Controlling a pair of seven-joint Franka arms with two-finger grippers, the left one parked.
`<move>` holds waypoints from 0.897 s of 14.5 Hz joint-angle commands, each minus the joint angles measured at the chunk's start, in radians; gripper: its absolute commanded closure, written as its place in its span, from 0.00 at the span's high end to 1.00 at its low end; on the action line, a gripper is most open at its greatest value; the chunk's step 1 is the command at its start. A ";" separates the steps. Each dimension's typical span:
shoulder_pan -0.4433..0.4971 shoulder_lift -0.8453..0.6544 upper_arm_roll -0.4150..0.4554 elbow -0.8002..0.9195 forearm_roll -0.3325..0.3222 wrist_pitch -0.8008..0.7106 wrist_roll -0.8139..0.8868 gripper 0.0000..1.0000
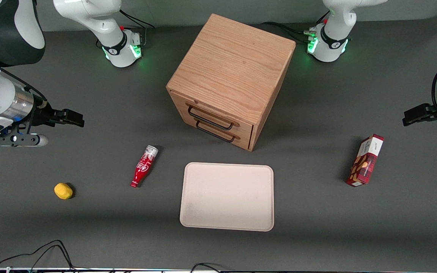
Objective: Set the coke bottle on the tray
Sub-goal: 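Move the open right gripper down toward the red Coca-Cola bottle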
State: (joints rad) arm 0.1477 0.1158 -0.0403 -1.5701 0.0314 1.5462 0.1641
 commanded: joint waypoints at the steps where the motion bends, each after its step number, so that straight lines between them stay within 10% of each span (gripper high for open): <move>1: 0.021 -0.008 -0.026 0.016 -0.016 -0.029 0.034 1.00; 7: 0.016 0.021 -0.027 0.032 -0.004 -0.023 0.099 1.00; 13: 0.035 0.136 -0.024 -0.108 0.174 0.298 0.237 1.00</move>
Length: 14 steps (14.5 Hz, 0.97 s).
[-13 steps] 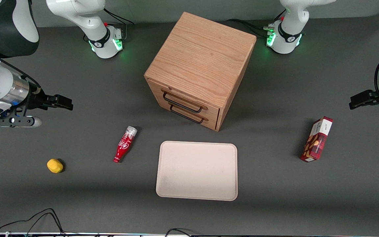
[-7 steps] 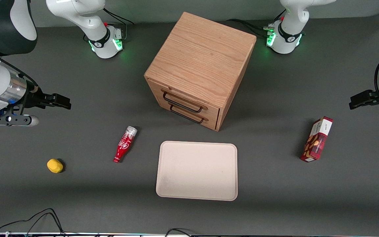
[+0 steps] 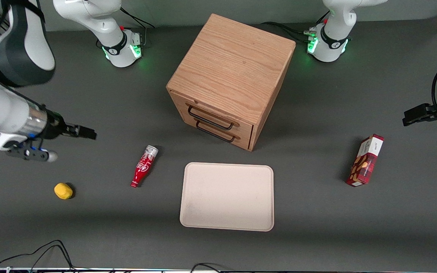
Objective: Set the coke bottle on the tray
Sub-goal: 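Move the open right gripper down toward the red Coca-Cola bottle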
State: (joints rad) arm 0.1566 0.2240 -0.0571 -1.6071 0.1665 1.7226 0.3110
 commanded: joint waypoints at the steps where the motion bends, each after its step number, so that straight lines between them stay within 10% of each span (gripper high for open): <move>1: 0.027 0.044 0.015 -0.120 0.036 0.212 0.138 1.00; 14: 0.090 0.275 0.062 -0.287 -0.060 0.702 0.499 1.00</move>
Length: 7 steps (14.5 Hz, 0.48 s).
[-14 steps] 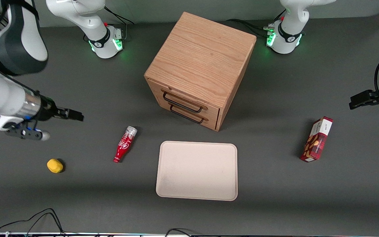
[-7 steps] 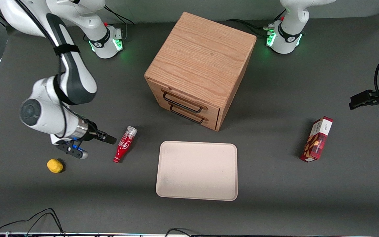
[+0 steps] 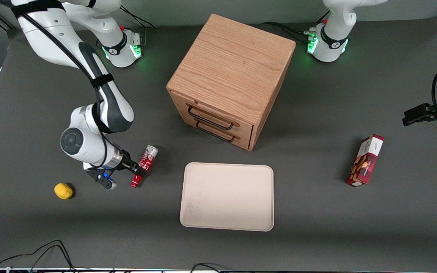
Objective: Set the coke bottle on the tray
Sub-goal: 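Close the right gripper around the bottle's body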
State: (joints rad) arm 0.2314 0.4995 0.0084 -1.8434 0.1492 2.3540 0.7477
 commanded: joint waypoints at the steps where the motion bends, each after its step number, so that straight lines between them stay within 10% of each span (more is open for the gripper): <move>1: 0.017 -0.001 -0.004 -0.083 -0.049 0.118 0.068 1.00; 7: 0.045 0.042 -0.005 -0.171 -0.051 0.280 0.071 1.00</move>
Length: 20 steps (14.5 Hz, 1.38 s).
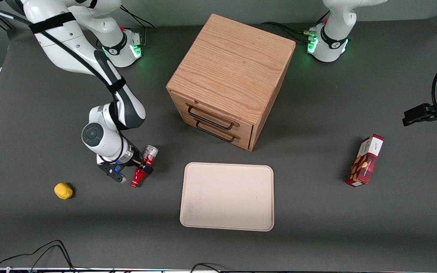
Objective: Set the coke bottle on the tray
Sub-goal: 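Close the right gripper around the bottle's body, then lift the bottle upright off the table with the right gripper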
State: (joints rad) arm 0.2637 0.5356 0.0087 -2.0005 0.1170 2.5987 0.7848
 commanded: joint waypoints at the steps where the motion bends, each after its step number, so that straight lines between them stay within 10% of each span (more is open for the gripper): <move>1: 0.012 0.010 -0.006 -0.014 -0.019 0.040 0.034 0.99; 4: 0.019 0.014 -0.006 -0.020 -0.020 0.043 0.033 0.72; 6: 0.019 0.012 -0.006 -0.020 -0.051 0.043 0.033 0.08; 7: 0.020 0.011 -0.006 -0.021 -0.054 0.041 0.034 0.00; 13: 0.019 -0.064 -0.006 -0.015 -0.057 -0.046 0.034 0.00; 20: -0.037 -0.304 -0.007 0.311 -0.091 -0.732 -0.057 0.00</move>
State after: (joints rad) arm 0.2510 0.2749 -0.0011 -1.8178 0.0414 2.0544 0.7704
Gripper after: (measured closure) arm 0.441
